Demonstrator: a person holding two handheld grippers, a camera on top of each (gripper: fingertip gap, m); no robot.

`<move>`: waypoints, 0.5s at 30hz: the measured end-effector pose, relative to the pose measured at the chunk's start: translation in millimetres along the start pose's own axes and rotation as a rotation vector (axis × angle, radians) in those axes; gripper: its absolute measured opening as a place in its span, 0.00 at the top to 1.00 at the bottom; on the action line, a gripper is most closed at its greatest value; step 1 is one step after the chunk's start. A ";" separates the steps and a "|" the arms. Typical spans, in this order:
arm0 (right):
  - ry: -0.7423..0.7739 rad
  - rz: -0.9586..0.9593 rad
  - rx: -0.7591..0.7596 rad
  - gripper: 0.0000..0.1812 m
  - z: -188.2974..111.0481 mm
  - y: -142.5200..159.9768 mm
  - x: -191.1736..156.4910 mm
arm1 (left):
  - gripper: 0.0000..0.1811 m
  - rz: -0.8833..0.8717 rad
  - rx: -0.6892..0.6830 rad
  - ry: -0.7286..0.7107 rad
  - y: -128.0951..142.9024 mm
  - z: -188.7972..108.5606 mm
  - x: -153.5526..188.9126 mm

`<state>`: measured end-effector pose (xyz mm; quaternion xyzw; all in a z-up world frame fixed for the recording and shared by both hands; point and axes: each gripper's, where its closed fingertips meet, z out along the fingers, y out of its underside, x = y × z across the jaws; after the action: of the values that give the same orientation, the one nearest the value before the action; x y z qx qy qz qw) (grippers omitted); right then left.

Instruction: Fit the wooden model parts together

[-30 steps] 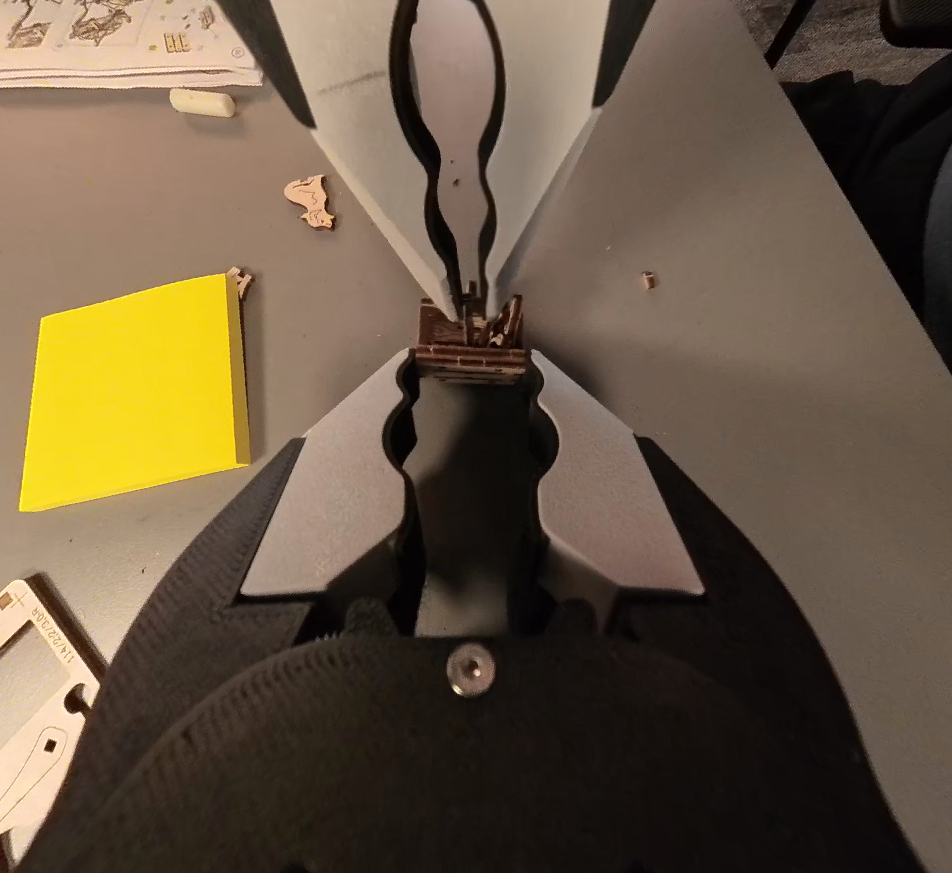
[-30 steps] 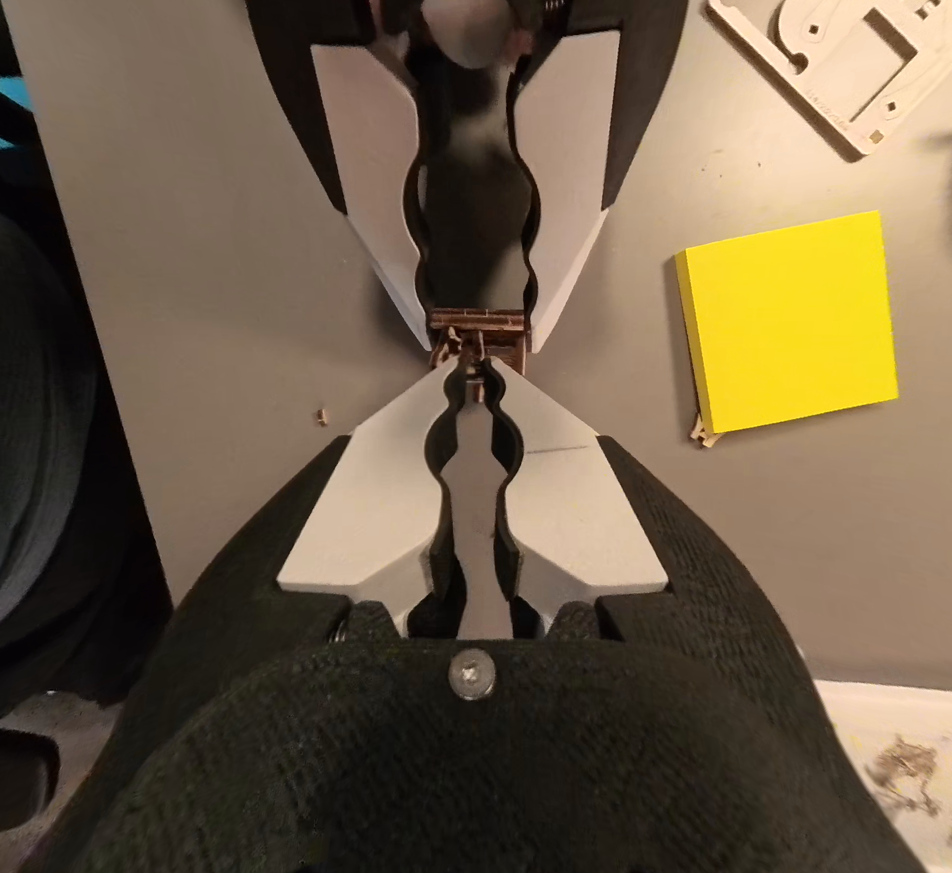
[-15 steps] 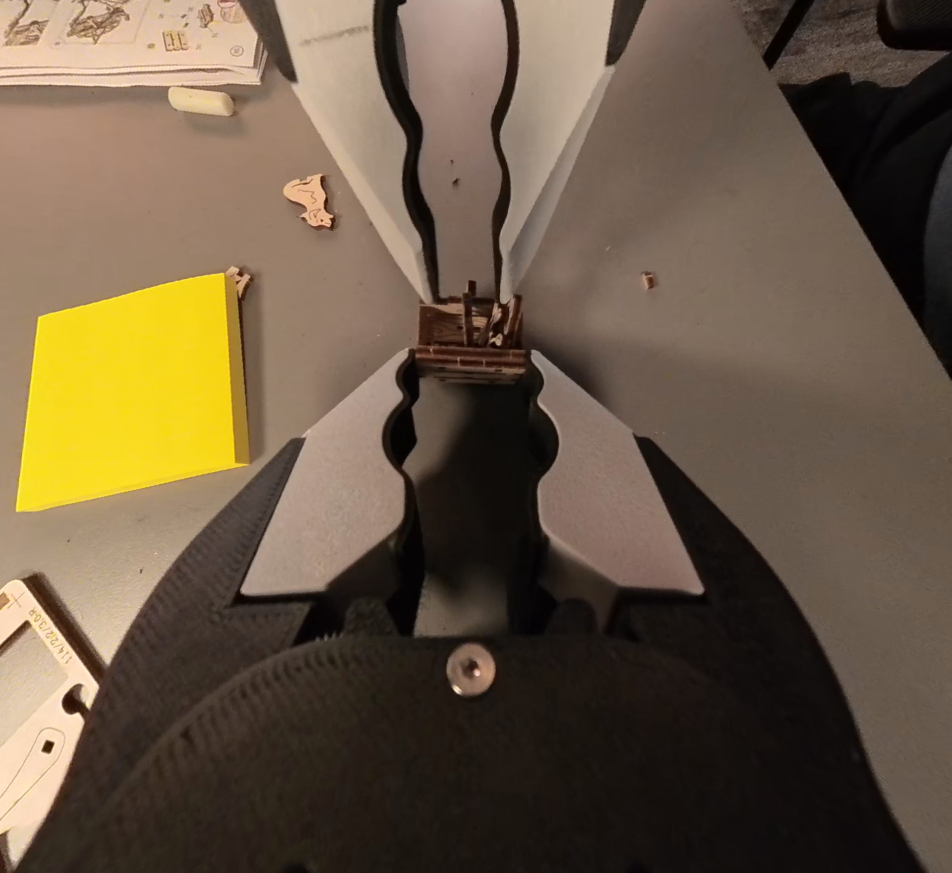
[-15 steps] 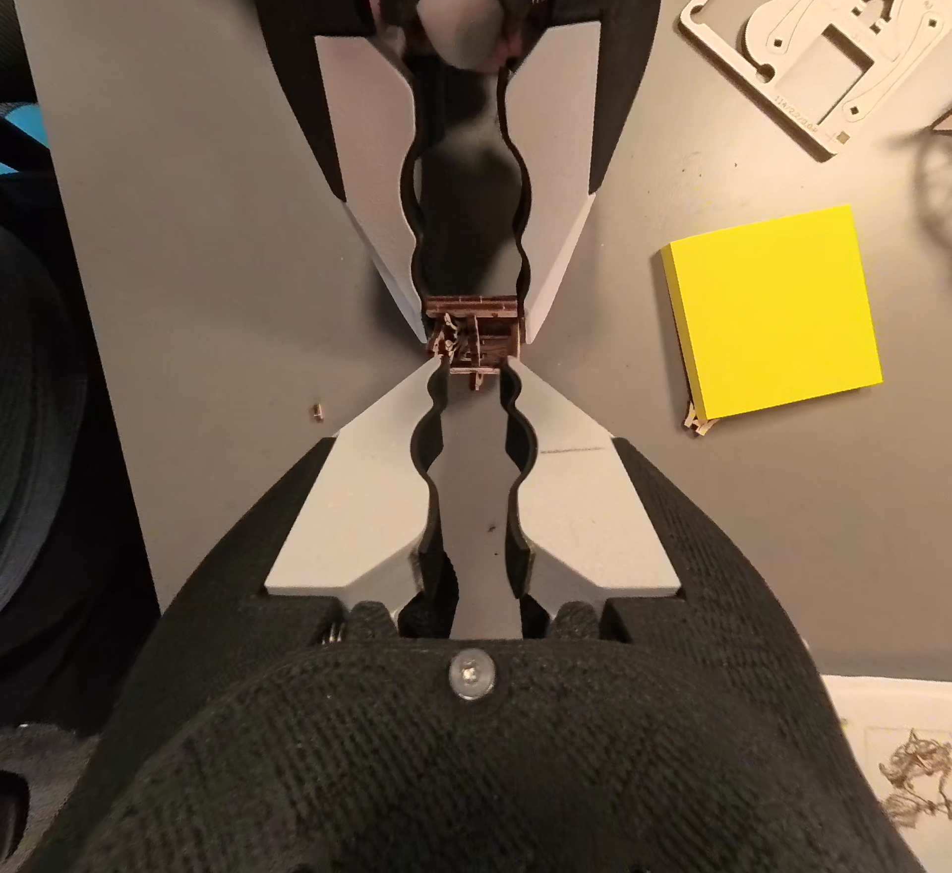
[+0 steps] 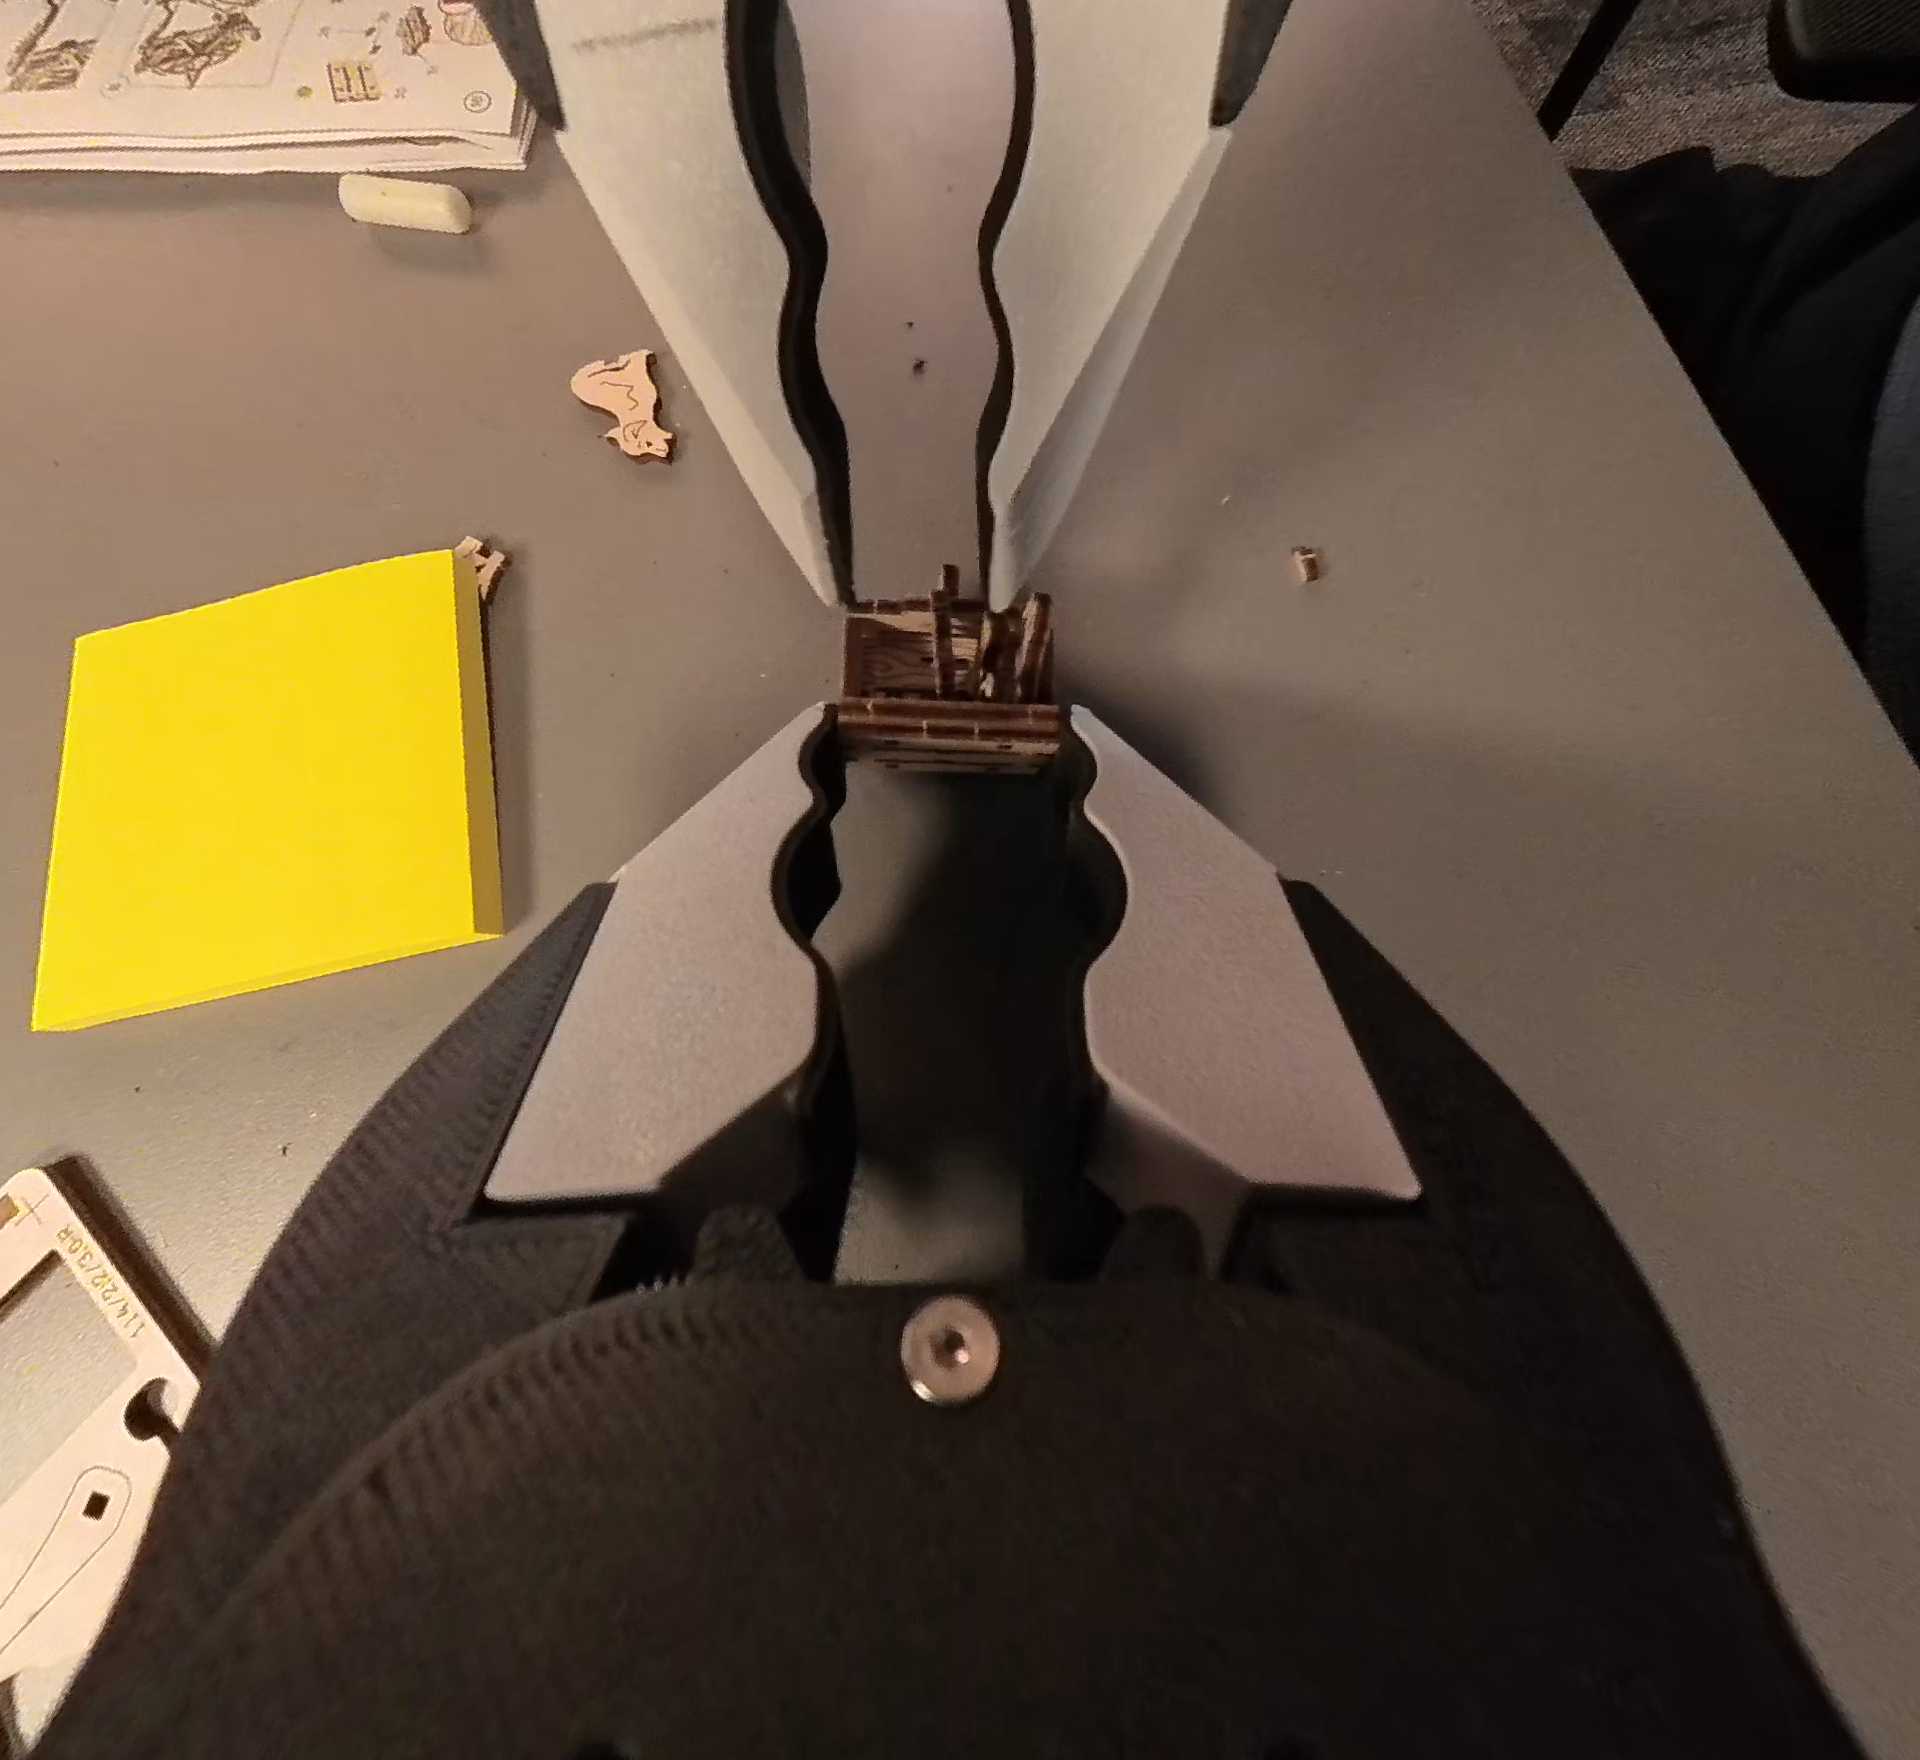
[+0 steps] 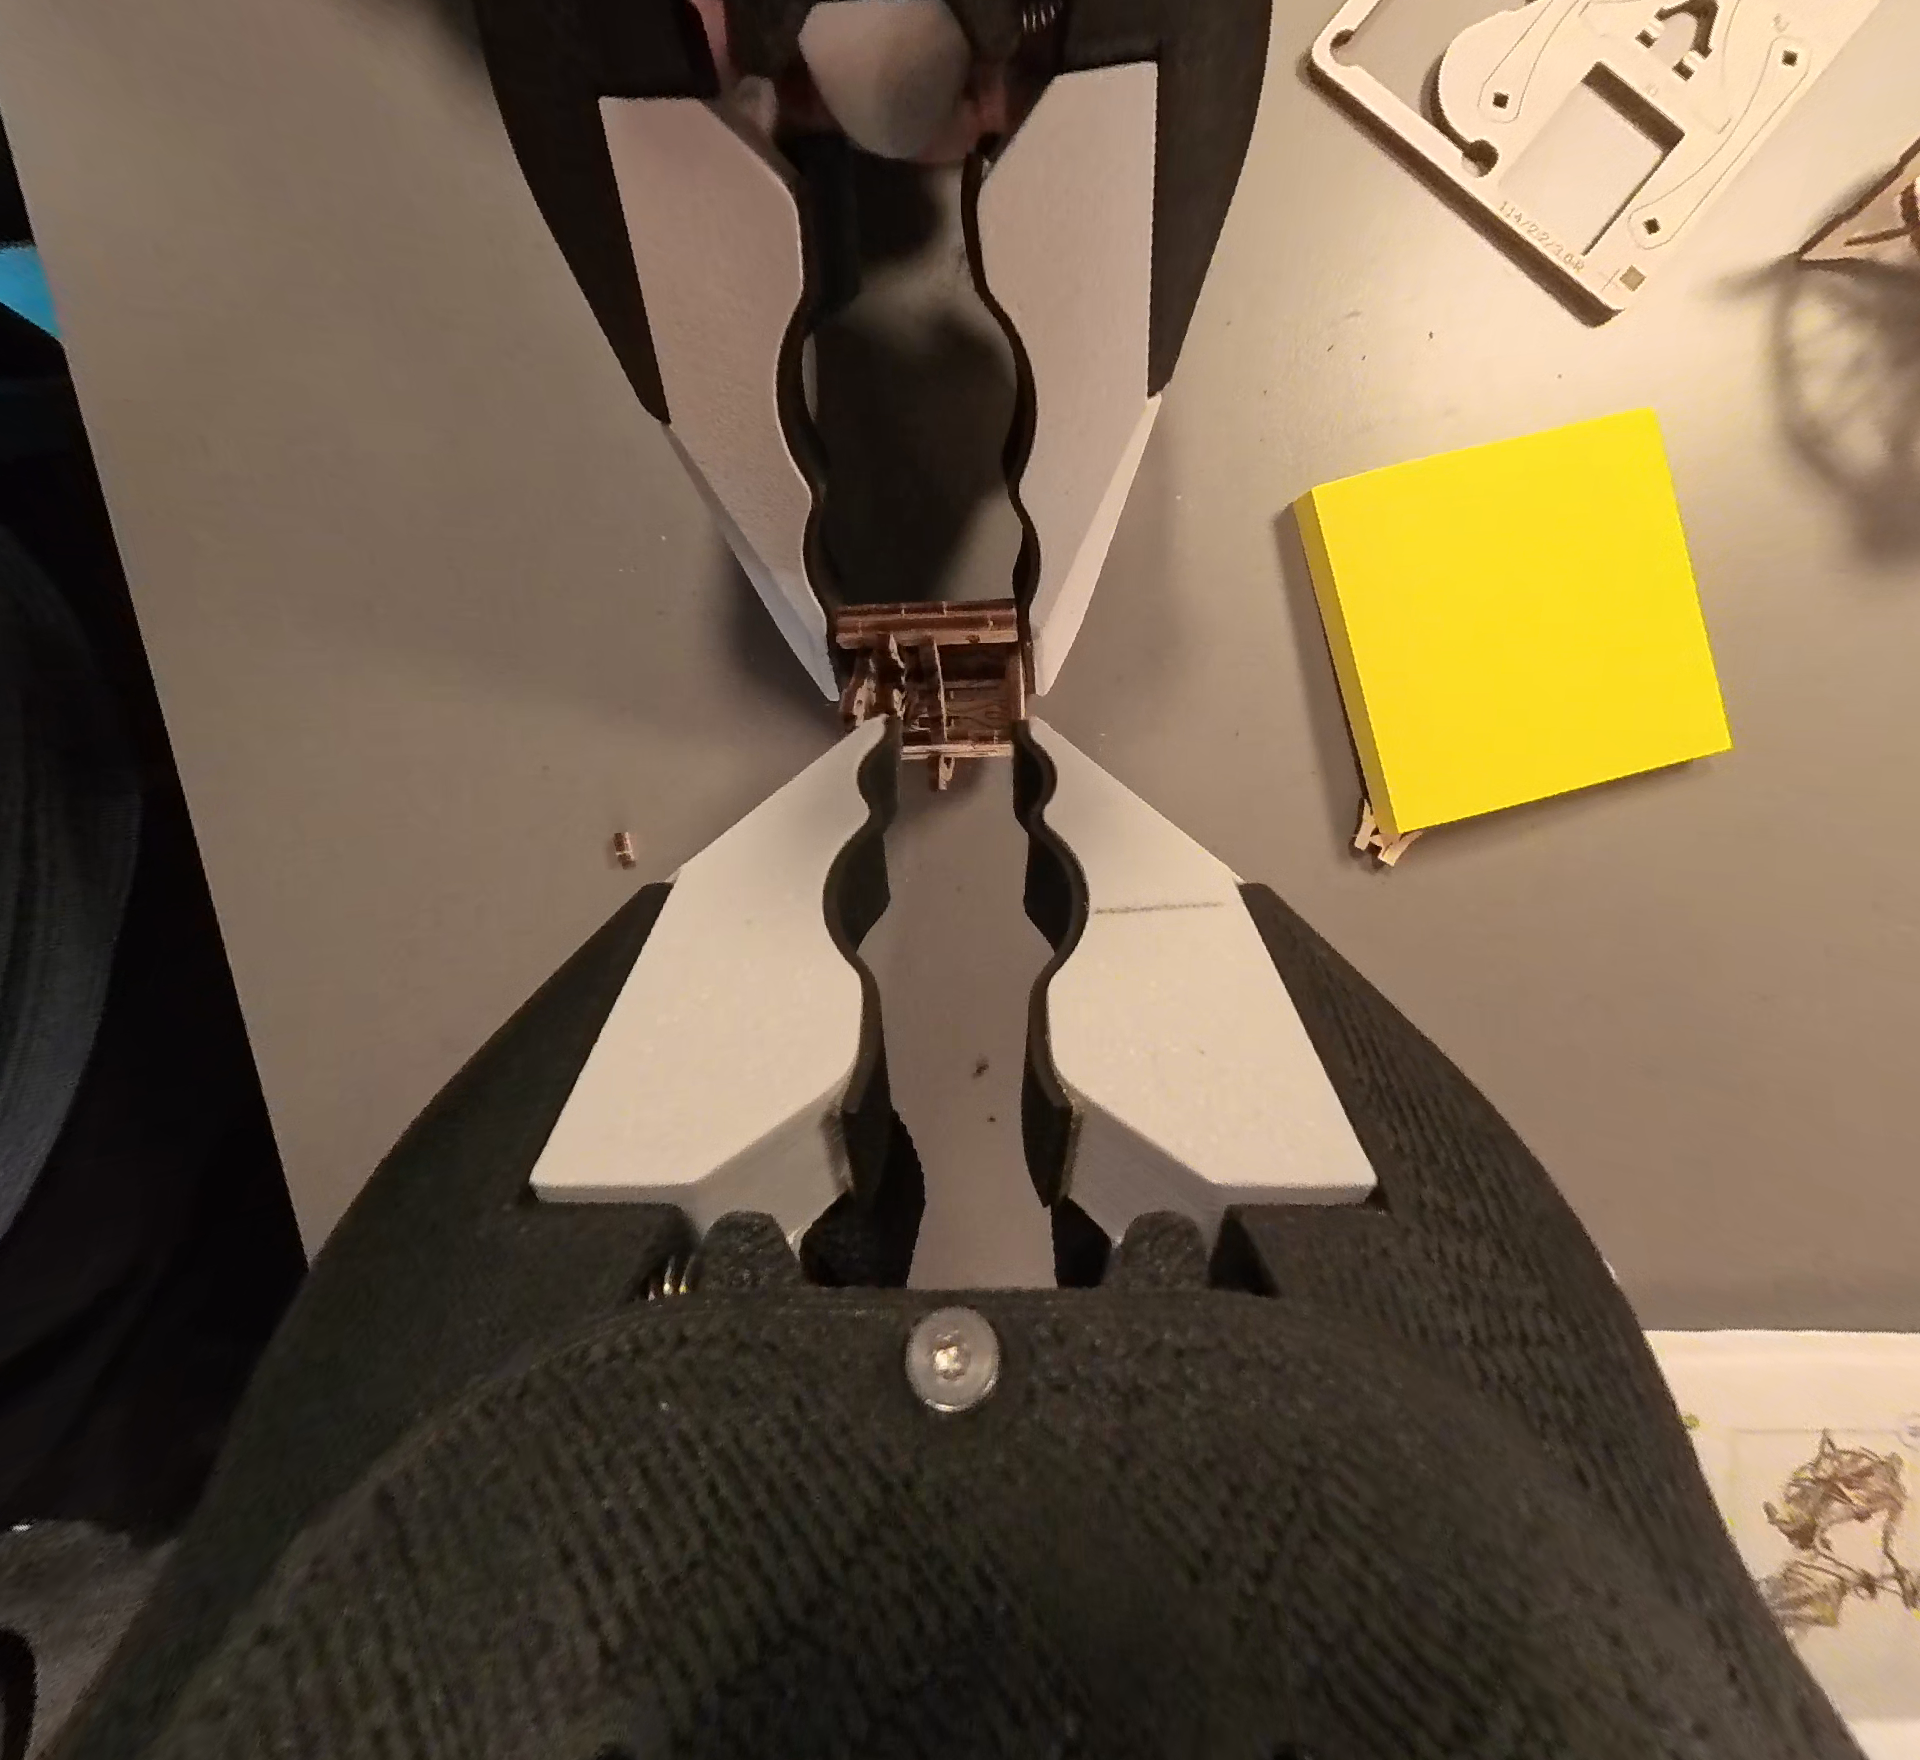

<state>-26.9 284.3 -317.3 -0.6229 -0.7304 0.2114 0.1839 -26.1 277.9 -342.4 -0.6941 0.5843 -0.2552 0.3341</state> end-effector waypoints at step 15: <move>0.012 0.014 0.022 0.88 -4.1 0.8 1.1 | 0.78 -0.005 0.000 0.002 0.2 -0.1 0.0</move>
<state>-24.2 285.8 -314.3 -0.6272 -0.7226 0.2170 0.1933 -26.3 277.8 -342.4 -0.6952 0.5831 -0.2567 0.3327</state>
